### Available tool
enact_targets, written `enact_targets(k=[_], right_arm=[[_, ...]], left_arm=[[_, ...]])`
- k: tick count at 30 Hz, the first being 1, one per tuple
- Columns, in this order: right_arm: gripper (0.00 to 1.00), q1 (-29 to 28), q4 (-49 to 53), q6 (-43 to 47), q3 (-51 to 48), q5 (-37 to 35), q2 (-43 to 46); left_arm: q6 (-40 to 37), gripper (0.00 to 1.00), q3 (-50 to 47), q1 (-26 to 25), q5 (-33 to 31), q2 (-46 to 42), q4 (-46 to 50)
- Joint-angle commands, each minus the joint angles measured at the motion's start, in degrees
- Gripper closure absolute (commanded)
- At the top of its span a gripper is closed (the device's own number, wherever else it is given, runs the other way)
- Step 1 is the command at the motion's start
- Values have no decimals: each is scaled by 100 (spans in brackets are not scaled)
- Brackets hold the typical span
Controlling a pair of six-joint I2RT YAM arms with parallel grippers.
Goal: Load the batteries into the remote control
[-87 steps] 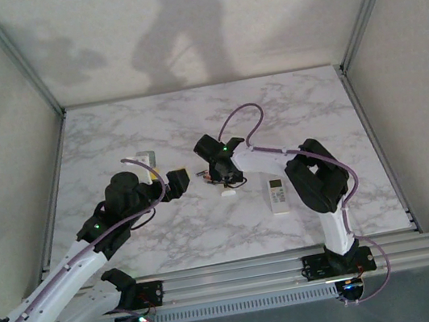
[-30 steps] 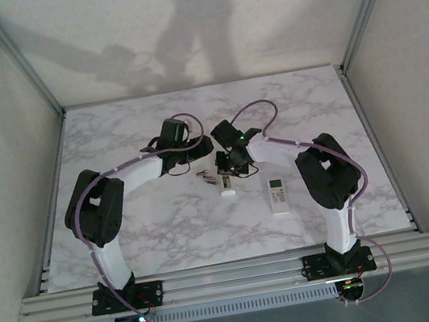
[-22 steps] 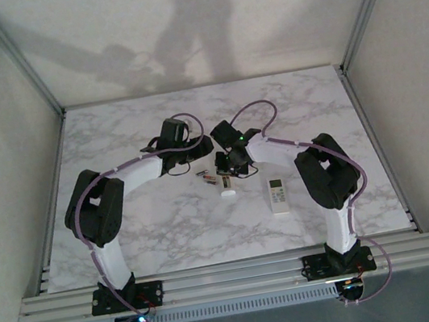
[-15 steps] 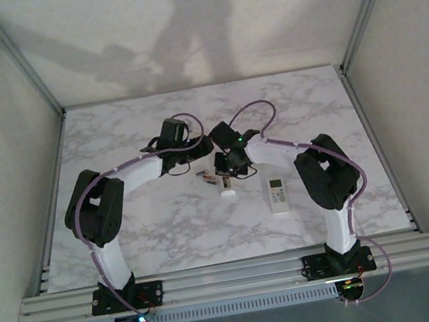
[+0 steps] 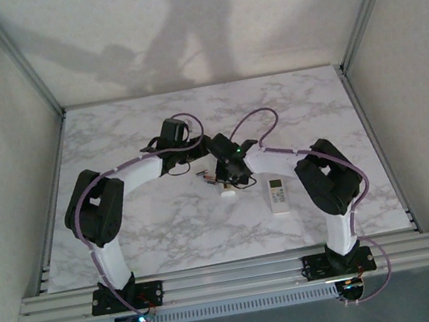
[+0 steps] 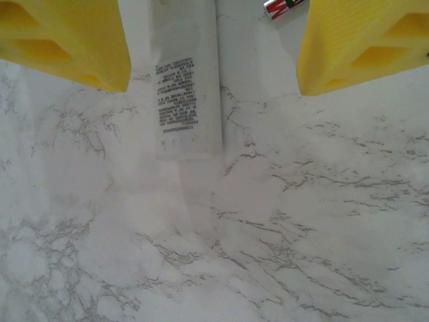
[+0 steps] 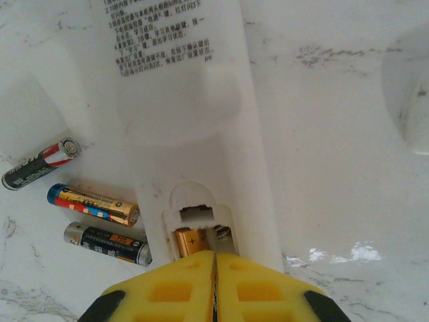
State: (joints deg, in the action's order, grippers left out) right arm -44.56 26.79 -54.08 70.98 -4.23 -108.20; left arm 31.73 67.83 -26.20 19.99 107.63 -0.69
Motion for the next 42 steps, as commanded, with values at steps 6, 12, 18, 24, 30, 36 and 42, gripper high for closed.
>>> enact_targets(k=[6, 12, 18, 24, 30, 36, 42], right_arm=[[91, -160, 761, -63, 30, -117, 277], [83, -155, 807, 513, 244, -426, 937], [72, -184, 483, 2432, 371, 41, 1025], [70, -307, 1470, 3927, 1442, 552, 179], [71, -422, 2243, 4555, 2496, 68, -794], [72, -476, 2604, 4749, 3235, -138, -1512], [75, -508, 2696, 4741, 3510, -201, -1888]], left_arm=[[-39, 33, -89, -17, 34, -362, -122], [-264, 26, -325, 29, -436, -1341, -25], [-392, 22, -1038, 313, -1034, -3159, 384], [-816, 22, -1623, 567, -1568, -5233, 1197], [-1020, 17, -1879, 572, -1598, -6369, 1880], [-843, 11, -2266, 567, -1499, -6814, 2028], [-773, 7, -2406, 574, -1412, -6909, 2055]])
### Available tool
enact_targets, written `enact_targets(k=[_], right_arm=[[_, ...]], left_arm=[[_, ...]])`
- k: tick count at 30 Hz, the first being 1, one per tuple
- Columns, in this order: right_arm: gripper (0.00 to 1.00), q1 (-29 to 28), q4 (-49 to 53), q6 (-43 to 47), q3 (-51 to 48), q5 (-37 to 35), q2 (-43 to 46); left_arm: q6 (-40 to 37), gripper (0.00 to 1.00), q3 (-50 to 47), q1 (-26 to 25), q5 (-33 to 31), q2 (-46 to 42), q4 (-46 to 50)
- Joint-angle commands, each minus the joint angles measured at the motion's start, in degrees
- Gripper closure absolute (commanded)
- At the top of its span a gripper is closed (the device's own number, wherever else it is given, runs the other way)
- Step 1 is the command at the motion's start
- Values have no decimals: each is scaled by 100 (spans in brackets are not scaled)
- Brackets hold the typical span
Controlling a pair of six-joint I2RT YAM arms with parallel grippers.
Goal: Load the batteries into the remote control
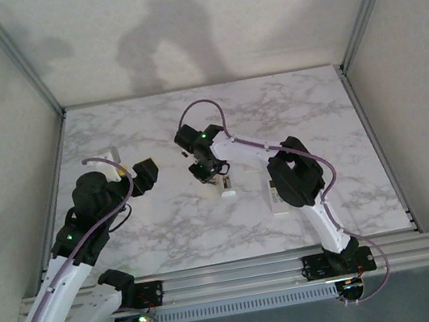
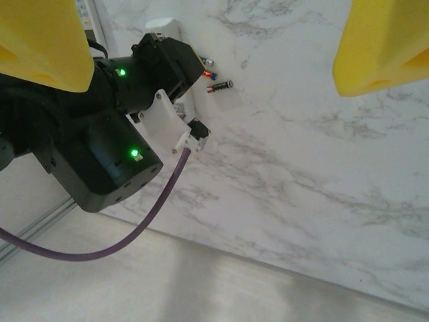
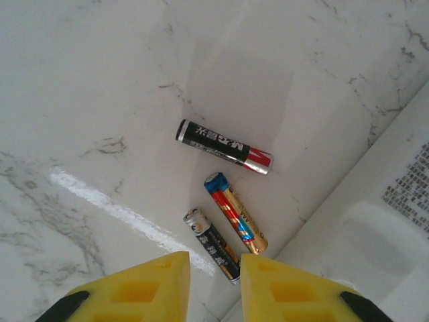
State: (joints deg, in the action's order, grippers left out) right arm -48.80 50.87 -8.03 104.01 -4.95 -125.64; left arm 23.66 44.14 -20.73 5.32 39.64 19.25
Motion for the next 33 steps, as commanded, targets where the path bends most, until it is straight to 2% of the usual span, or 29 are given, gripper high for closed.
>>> enact_targets(k=[1, 14, 19, 28, 33], right_arm=[[75, -90, 266, 135, 199, -111, -180], [81, -187, 237, 80, 328, -48, -540], [76, -209, 332, 82, 460, -318, -694], [76, -217, 355, 135, 579, -201, -868], [83, -294, 406, 254, 634, -135, -821]], left_arm=[[31, 6, -45, 28, 57, -110, 64], [34, 3, -168, 25, 62, -35, -47], [11, 2, -186, 28, 74, -37, -55], [22, 1, -195, 26, 70, -29, -97], [20, 1, -204, 26, 55, -31, -107]])
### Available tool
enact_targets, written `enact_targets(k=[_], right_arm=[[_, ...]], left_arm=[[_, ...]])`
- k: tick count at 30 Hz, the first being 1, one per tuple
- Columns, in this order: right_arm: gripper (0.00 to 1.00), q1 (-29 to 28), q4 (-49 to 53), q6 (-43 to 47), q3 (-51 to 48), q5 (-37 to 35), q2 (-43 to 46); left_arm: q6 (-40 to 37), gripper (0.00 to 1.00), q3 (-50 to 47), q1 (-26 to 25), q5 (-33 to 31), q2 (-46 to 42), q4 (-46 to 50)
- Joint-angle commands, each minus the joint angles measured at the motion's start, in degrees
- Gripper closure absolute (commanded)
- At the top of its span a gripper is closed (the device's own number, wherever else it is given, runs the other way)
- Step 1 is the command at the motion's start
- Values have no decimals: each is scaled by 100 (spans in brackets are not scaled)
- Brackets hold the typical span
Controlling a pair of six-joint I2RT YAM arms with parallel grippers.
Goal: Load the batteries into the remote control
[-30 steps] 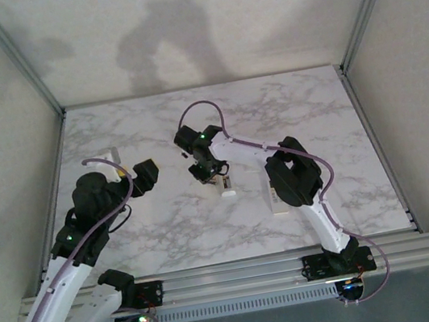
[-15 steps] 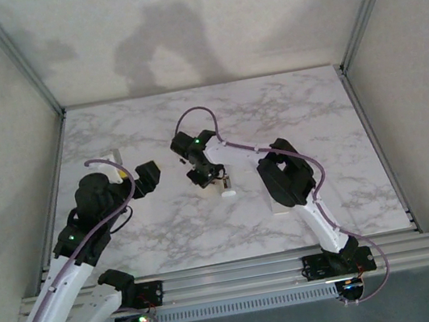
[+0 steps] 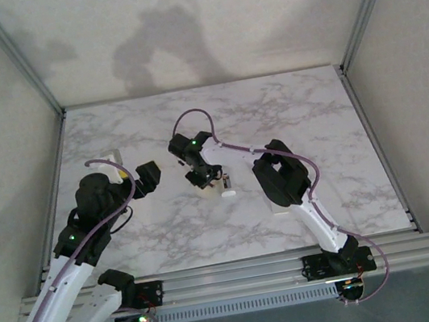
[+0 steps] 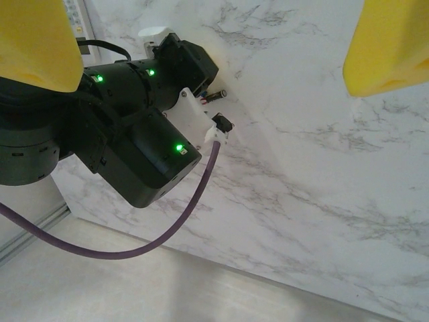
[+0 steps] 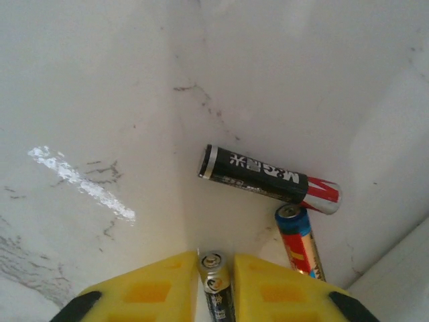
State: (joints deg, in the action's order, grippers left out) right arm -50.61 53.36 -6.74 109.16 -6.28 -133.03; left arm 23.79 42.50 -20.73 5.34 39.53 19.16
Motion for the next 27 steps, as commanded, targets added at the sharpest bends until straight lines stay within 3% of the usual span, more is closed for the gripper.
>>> enact_targets(k=[1, 4, 9, 13, 19, 22, 27], right_arm=[[84, -146, 149, 226, 77, 17, -11], [91, -249, 132, 677, -152, 124, 295], [90, -554, 85, 1864, -1018, 575, 1040], [96, -772, 335, 2975, -1759, 1092, 1467], [96, -1052, 25, 3703, -2706, 1022, 1958], [95, -1130, -99, 4037, -3196, 537, 2018], [86, -1124, -559, 4248, -3746, 80, 2189]], left_arm=[[11, 1, -48, 30, 54, -22, -106], [6, 0, -64, 25, 58, -7, -140], [-32, 1, -47, 27, 46, -8, -148], [-42, 0, -49, 26, 15, -54, -150], [-10, 0, -80, 26, 54, -68, -182], [20, 0, -93, 27, 80, -98, -183], [10, 1, -145, 21, 64, -146, -226]])
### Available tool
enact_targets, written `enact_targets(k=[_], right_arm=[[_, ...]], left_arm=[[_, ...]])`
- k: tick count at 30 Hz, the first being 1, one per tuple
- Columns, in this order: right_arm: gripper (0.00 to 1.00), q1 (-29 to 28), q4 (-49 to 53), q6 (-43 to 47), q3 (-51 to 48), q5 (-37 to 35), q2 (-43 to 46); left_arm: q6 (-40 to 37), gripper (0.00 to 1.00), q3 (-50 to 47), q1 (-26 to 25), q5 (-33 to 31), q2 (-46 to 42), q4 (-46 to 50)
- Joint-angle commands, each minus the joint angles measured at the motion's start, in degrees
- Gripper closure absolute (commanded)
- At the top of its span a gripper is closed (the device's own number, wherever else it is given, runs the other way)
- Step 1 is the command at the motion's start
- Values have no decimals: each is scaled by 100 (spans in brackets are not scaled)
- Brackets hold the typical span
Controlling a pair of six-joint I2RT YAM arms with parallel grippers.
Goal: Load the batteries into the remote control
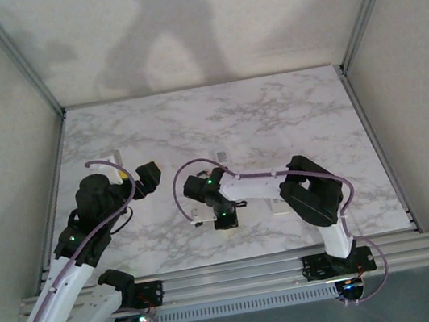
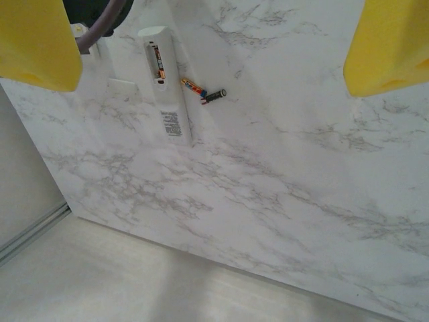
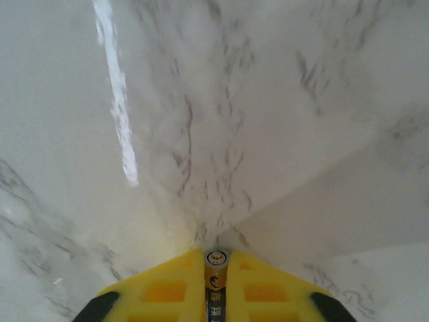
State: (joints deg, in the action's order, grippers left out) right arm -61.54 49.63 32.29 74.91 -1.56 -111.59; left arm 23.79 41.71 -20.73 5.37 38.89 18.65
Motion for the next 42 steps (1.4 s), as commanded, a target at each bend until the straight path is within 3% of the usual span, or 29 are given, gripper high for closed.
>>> enact_targets(k=[1, 10, 13, 19, 22, 24, 27, 31, 35, 42], right_arm=[[85, -36, -288, 314, -356, -390, 102], [74, -33, -560, -116, -329, -367, 516], [67, -25, -589, -459, -298, -311, 811], [65, -8, -717, -1626, -388, -176, 1611], [66, -14, -1118, -3856, -326, -556, 2026], [67, -14, -1244, -6665, -430, -1196, 2311], [67, -13, -1374, -10359, -1111, -1410, 2757], [65, -131, -840, -13464, -1505, -1226, 2774], [64, -341, -172, -14966, -1243, -882, 2301], [63, -412, -648, -15967, -1363, -927, 1729]], left_arm=[[15, 1, -67, 25, 69, -67, -201], [-60, 1, -32, 27, 101, -5, -249], [-118, 0, -38, 25, 127, 17, -285], [-654, 0, 120, 26, 82, 136, -232], [-1152, 0, 352, 26, -8, 304, -191], [-1439, 0, 377, 25, -129, 413, -362], [-1738, 1, 169, 30, -122, 497, -786], [-1778, 0, -383, 31, 219, 387, -1360], [-1601, 0, -604, 25, 562, 301, -1559], [-1556, 1, -647, 42, 887, 278, -1593]])
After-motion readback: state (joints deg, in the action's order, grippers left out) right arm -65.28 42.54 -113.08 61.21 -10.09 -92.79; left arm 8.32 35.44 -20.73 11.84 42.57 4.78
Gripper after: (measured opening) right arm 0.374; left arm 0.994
